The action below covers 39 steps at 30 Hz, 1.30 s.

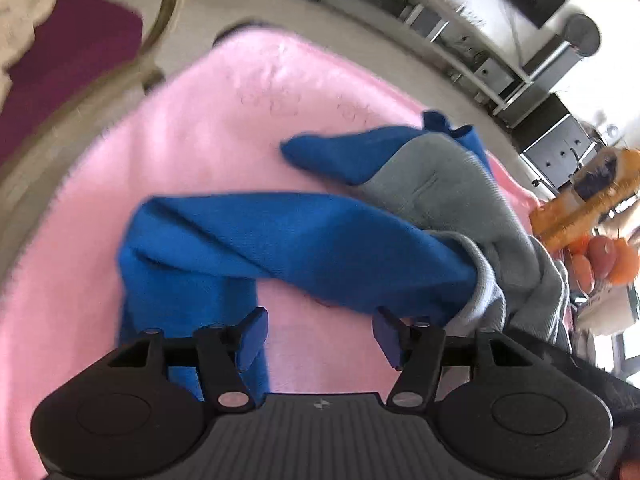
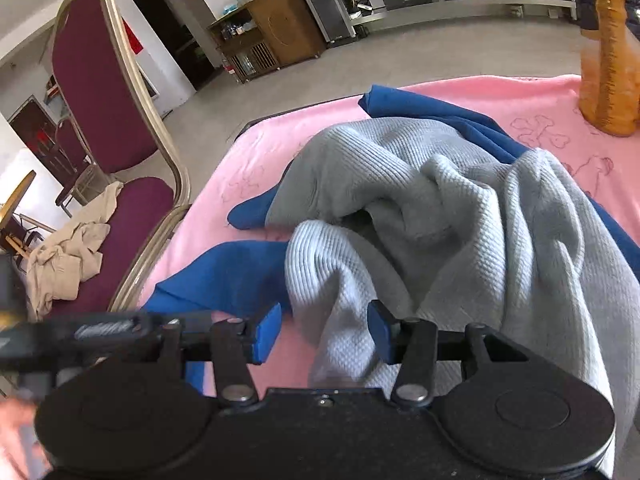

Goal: Fold clothes

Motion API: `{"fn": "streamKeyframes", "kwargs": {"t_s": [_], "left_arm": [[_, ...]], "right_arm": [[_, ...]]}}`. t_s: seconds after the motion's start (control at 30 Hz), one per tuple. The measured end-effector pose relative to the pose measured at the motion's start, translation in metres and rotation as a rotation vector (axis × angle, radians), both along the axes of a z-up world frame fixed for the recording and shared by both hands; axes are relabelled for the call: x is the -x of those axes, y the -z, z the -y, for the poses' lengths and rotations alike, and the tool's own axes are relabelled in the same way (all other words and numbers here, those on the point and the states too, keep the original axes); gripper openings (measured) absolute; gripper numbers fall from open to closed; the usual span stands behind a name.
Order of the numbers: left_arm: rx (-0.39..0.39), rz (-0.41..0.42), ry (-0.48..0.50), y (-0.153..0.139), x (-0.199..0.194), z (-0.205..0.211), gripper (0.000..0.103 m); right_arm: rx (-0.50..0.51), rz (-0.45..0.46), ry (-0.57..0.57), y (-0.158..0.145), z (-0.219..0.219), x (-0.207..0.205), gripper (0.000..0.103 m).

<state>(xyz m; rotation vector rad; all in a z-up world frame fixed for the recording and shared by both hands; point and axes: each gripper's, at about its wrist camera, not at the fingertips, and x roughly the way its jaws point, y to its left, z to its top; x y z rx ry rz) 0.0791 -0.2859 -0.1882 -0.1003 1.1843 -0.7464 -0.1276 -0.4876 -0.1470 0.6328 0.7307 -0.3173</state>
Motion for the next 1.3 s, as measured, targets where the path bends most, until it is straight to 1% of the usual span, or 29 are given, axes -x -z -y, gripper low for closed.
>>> {"fn": "streamKeyframes", "kwargs": {"t_s": [0.07,0.13,0.27,0.3,0.37,0.4,0.43,0.5,0.53,0.67,0.73,0.8,0.87,0.9,0.93,1.0,1.03,1.1,1.17,1.2,1.23,1.27,1.3], "left_arm": [[0.028,-0.069,-0.031,0.01,-0.006,0.003,0.05],[0.064,-0.118,-0.065,0.017,-0.012,0.006,0.049],[0.125,-0.148,-0.102,0.022,-0.021,0.012,0.047],[0.137,-0.15,-0.111,0.023,-0.022,0.012,0.045],[0.134,-0.139,-0.13,0.023,-0.024,0.013,0.035],[0.124,-0.128,-0.141,0.022,-0.025,0.013,0.021],[0.113,-0.11,-0.153,0.022,-0.026,0.012,0.0],[0.105,-0.071,-0.171,0.019,-0.025,0.008,0.0],[0.102,-0.037,-0.175,0.012,-0.022,0.006,0.0],[0.102,0.122,-0.178,-0.027,-0.008,-0.003,0.0],[0.12,0.205,-0.175,-0.055,0.0,-0.016,0.0],[0.123,0.286,-0.184,-0.083,0.006,-0.035,0.0],[0.117,0.303,-0.189,-0.102,0.007,-0.056,0.0],[0.1,0.306,-0.189,-0.107,0.009,-0.066,0.0],[0.08,0.312,-0.189,-0.111,0.012,-0.076,0.0],[0.027,0.326,-0.179,-0.114,0.019,-0.094,0.0],[-0.002,0.329,-0.173,-0.111,0.021,-0.102,0.0],[-0.068,0.316,-0.159,-0.097,0.017,-0.105,0.0],[-0.089,0.31,-0.143,-0.075,0.011,-0.099,0.0],[-0.107,0.315,-0.125,-0.069,0.011,-0.095,0.001],[-0.13,0.324,-0.103,-0.065,0.013,-0.09,0.001],[-0.154,0.333,-0.081,-0.061,0.015,-0.086,0.004],[-0.177,0.342,-0.059,-0.057,0.016,-0.081,0.02]], "right_arm": [[-0.01,0.01,0.012,-0.01,0.0,0.011,0.048],[-0.021,0.019,0.033,-0.016,0.001,0.021,0.049],[-0.025,0.031,0.044,-0.021,-0.001,0.03,0.052],[-0.018,0.026,0.036,-0.02,-0.002,0.03,0.053],[-0.005,0.016,0.02,-0.019,-0.004,0.028,0.053],[0.002,0.011,0.011,-0.018,-0.005,0.027,0.053],[0.008,0.006,0.003,-0.017,-0.006,0.026,0.053],[0.022,-0.003,-0.013,-0.015,-0.008,0.025,0.053],[0.028,-0.008,-0.022,-0.015,-0.009,0.024,0.053],[0.063,-0.029,-0.064,-0.012,-0.016,0.02,0.053],[0.131,-0.046,-0.147,-0.012,-0.035,0.016,0.054],[0.217,-0.087,-0.211,-0.007,-0.051,0.01,0.054],[0.273,-0.128,-0.253,0.0,-0.063,0.006,0.054],[0.281,-0.142,-0.268,0.002,-0.068,0.005,0.054],[0.262,-0.146,-0.278,0.003,-0.071,0.005,0.054],[0.213,-0.153,-0.292,0.004,-0.078,0.005,0.054],[0.16,-0.149,-0.287,0.004,-0.08,0.008,0.054],[0.065,-0.141,-0.266,0.004,-0.083,0.013,0.058],[0.029,-0.13,-0.244,0.005,-0.083,0.018,0.058],[0.026,-0.126,-0.231,0.005,-0.083,0.02,0.058],[0.061,-0.116,-0.217,0.003,-0.084,0.02,0.058],[0.101,-0.093,-0.208,0.0,-0.084,0.02,0.057],[0.132,-0.072,-0.203,-0.002,-0.085,0.019,0.055]]}}
